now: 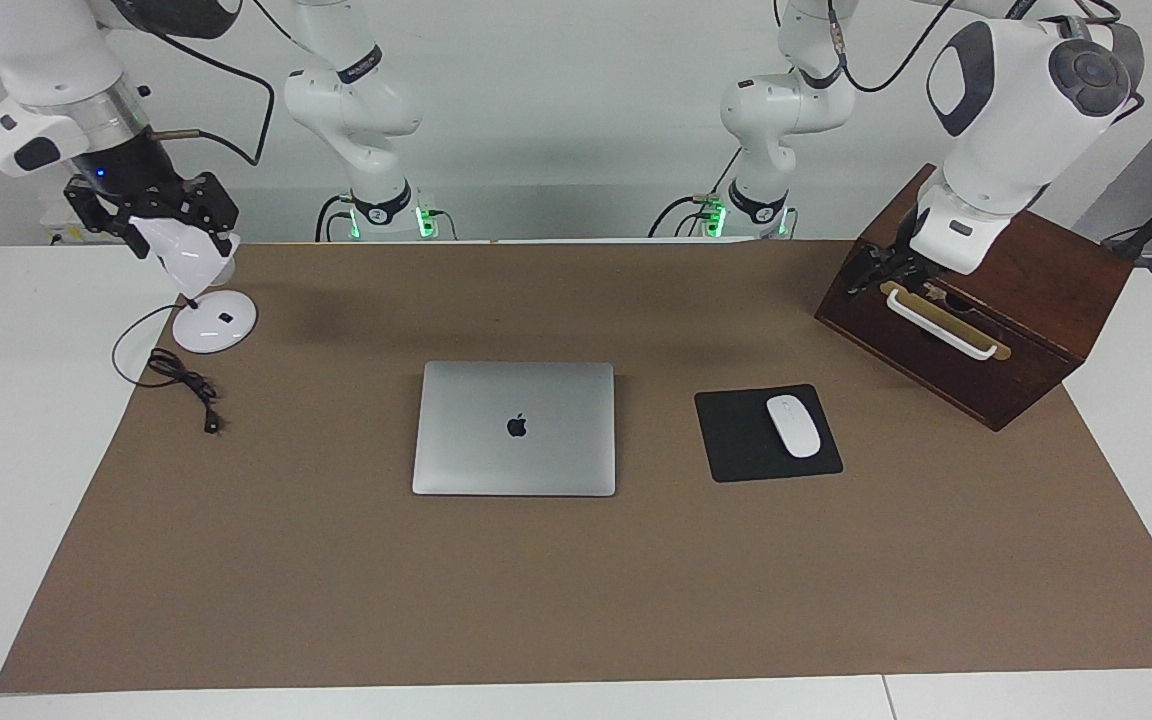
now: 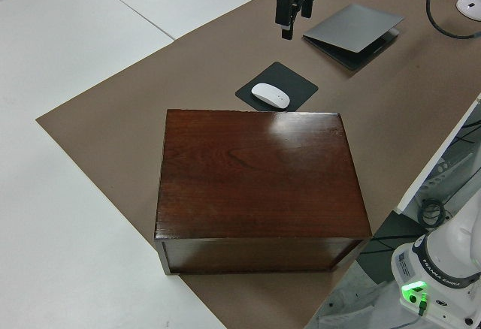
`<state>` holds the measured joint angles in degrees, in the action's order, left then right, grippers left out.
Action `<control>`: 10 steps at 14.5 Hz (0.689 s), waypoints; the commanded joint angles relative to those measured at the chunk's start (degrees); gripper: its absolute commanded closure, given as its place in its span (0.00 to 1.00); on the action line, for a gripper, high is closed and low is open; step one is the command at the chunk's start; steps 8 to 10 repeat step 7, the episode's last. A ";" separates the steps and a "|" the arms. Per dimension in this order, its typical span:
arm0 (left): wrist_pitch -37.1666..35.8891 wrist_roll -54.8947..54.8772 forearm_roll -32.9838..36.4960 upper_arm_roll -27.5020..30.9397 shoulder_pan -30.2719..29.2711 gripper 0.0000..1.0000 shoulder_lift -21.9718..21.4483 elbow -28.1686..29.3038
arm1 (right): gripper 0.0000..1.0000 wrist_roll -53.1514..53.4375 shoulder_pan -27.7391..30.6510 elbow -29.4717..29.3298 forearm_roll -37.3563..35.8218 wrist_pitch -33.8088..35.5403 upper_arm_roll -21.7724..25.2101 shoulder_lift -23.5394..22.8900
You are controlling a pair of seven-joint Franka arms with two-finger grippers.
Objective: Close laptop with both arms
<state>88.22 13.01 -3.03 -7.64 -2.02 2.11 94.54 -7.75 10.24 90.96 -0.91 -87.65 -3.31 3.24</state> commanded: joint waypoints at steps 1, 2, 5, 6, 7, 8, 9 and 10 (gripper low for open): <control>1.34 -0.44 1.09 0.08 0.53 0.00 -0.17 0.74 | 0.00 1.16 1.89 0.18 0.91 0.55 -1.34 0.27; 1.08 -0.36 1.09 0.25 0.53 0.00 0.00 0.30 | 0.00 1.16 1.89 0.19 0.82 0.64 -1.34 0.27; 0.55 -0.18 1.09 0.25 0.53 0.00 0.09 0.21 | 0.00 1.16 1.89 0.19 0.82 0.64 -1.34 0.27; 0.64 -0.18 1.09 0.25 0.53 0.00 0.09 0.21 | 0.00 1.16 1.89 0.19 0.82 0.73 -1.34 0.27; 0.90 -0.09 1.18 0.17 0.53 0.00 0.09 0.12 | 0.00 1.08 1.89 0.19 0.73 0.82 -1.34 0.19; 0.90 -0.09 1.18 0.17 0.53 0.00 0.09 0.12 | 0.00 1.08 1.89 0.19 0.73 0.82 -1.34 0.19; 0.90 -0.09 1.18 0.17 0.53 0.00 0.09 0.12 | 0.00 1.08 1.89 0.19 0.73 0.82 -1.34 0.19; 0.90 -0.09 1.18 0.17 0.53 0.00 0.09 0.12 | 0.00 1.08 1.89 0.19 0.73 0.82 -1.34 0.19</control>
